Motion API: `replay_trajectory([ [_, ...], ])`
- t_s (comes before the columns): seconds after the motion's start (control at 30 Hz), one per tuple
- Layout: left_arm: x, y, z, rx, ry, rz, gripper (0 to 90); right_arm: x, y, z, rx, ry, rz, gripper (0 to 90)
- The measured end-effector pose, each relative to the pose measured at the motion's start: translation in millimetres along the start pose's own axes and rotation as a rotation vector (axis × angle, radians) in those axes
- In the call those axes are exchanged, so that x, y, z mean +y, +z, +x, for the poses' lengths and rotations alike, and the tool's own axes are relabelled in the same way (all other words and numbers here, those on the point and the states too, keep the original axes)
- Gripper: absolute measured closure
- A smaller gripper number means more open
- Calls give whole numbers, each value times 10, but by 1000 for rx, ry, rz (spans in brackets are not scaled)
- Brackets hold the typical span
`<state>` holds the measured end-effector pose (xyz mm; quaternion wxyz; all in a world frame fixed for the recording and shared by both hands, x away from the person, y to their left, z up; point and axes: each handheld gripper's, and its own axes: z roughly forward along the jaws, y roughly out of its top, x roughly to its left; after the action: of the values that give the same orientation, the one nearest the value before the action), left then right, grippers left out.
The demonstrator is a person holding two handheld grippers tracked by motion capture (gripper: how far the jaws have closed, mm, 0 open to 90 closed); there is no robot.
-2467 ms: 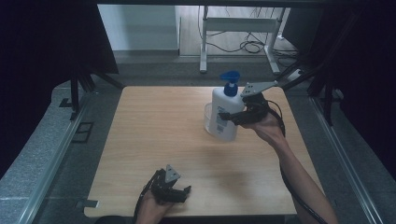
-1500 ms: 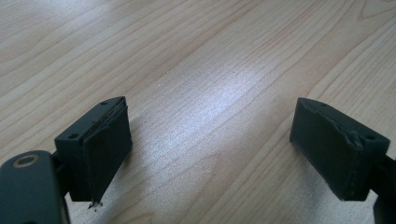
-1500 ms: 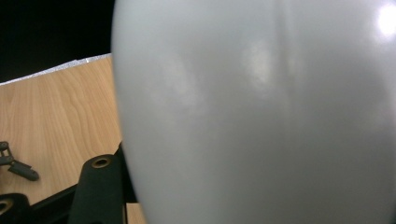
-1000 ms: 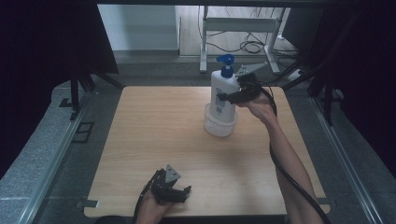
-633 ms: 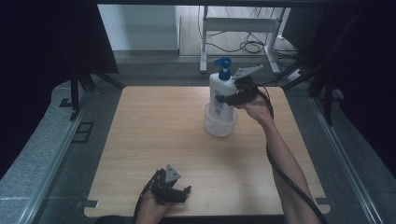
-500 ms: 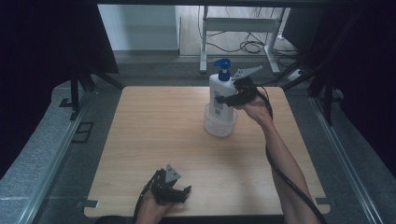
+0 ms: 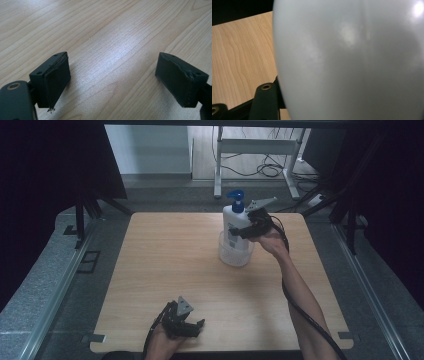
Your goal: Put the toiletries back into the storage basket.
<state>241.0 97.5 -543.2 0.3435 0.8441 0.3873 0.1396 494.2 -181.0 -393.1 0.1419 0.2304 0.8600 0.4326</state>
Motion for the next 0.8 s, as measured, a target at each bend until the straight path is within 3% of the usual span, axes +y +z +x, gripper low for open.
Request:
replay_trajectory([
  [0.8, 0, -1, -1, -2, 1, 1, 120, -224, 210, 17, 1, 10, 22, 377],
])
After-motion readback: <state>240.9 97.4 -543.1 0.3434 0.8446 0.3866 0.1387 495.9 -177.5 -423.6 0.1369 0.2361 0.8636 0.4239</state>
